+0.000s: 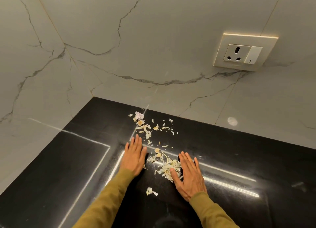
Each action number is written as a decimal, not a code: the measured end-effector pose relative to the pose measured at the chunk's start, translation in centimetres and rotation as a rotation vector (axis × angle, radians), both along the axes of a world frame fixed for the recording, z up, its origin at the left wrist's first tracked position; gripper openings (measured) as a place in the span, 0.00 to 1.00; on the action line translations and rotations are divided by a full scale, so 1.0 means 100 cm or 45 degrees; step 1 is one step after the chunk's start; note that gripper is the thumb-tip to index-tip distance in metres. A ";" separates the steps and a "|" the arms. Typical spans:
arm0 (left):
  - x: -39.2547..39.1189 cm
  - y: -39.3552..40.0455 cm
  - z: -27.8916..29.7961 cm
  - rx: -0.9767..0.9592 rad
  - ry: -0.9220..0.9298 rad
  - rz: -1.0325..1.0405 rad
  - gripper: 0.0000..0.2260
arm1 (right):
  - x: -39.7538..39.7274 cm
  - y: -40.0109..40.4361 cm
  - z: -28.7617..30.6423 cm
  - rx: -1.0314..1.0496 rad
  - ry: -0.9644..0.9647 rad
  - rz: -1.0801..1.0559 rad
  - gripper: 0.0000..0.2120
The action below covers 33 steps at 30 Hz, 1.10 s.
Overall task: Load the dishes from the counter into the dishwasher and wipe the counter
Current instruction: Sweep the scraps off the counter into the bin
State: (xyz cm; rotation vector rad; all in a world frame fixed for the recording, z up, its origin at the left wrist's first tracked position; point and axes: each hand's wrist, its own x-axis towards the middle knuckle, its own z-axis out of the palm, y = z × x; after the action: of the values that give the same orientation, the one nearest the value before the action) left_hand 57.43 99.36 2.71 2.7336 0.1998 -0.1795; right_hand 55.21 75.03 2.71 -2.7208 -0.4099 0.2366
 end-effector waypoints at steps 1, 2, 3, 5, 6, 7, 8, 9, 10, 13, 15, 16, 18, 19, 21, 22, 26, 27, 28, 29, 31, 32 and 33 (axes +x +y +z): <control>-0.015 -0.013 0.001 -0.018 -0.006 -0.031 0.30 | 0.000 0.000 -0.001 0.014 -0.003 -0.004 0.40; -0.030 -0.026 0.002 -0.029 -0.008 -0.061 0.30 | 0.000 -0.001 -0.001 0.034 -0.010 -0.009 0.39; -0.044 -0.038 0.003 -0.037 -0.004 -0.082 0.30 | 0.000 -0.001 -0.002 0.050 -0.016 -0.007 0.39; -0.068 -0.061 0.003 -0.074 0.003 -0.125 0.30 | 0.000 -0.001 -0.003 0.054 -0.025 0.004 0.39; -0.078 -0.069 0.004 -0.115 -0.001 -0.148 0.31 | 0.000 -0.001 -0.004 0.064 -0.031 0.009 0.39; -0.087 -0.076 0.004 -0.180 -0.015 -0.156 0.32 | 0.000 -0.002 -0.005 0.089 -0.032 0.012 0.39; -0.095 -0.080 0.004 -0.261 -0.039 -0.132 0.34 | -0.001 -0.002 -0.005 0.128 -0.026 0.009 0.40; -0.102 -0.083 0.004 -0.351 -0.074 -0.066 0.35 | -0.001 -0.003 -0.006 0.173 -0.011 -0.004 0.40; -0.107 -0.085 0.005 -0.429 -0.108 0.023 0.35 | -0.001 -0.004 -0.005 0.217 0.013 -0.016 0.40; -0.111 -0.089 0.006 -0.452 -0.144 0.171 0.33 | 0.007 -0.005 -0.003 0.255 0.062 0.036 0.40; -0.100 -0.088 0.003 -0.389 -0.126 0.160 0.32 | 0.017 0.000 0.001 0.171 0.060 0.124 0.38; -0.090 -0.086 0.003 -0.372 -0.118 0.145 0.31 | 0.023 0.005 0.002 0.136 0.057 0.162 0.37; -0.067 -0.079 0.004 -0.372 -0.111 0.105 0.31 | 0.036 0.019 0.005 0.099 0.051 0.210 0.36; -0.055 -0.075 0.004 -0.383 -0.107 0.089 0.31 | 0.042 0.026 0.006 0.087 0.046 0.232 0.37; -0.036 -0.070 0.003 -0.414 -0.091 0.063 0.30 | 0.051 0.037 0.006 0.069 0.051 0.273 0.39; -0.029 -0.068 0.001 -0.426 -0.083 0.055 0.28 | 0.054 0.039 0.006 0.057 0.063 0.295 0.37; -0.021 -0.066 -0.001 -0.453 -0.082 0.003 0.31 | 0.056 0.042 0.007 0.120 0.106 0.418 0.25; -0.024 -0.066 0.001 -0.492 -0.085 -0.008 0.33 | 0.053 0.040 0.008 0.156 0.123 0.441 0.24; -0.029 -0.067 0.002 -0.531 -0.086 -0.016 0.33 | 0.049 0.036 0.008 0.179 0.135 0.462 0.24; -0.036 -0.067 0.002 -0.555 -0.086 -0.022 0.31 | 0.045 0.032 0.009 0.192 0.150 0.483 0.25; -0.052 -0.069 0.000 -0.577 -0.083 -0.032 0.27 | 0.033 0.021 0.009 0.220 0.172 0.529 0.31; -0.061 -0.070 -0.001 -0.586 -0.084 -0.035 0.27 | 0.027 0.016 0.008 0.229 0.171 0.550 0.34; -0.070 -0.072 -0.003 -0.594 -0.084 -0.041 0.28 | 0.019 0.010 0.006 0.232 0.165 0.566 0.36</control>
State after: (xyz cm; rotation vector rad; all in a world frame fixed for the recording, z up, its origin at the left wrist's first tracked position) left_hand 50.42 92.17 2.44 2.2752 0.0816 -0.1251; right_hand 57.14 76.05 3.30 -2.3909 -0.9466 0.4658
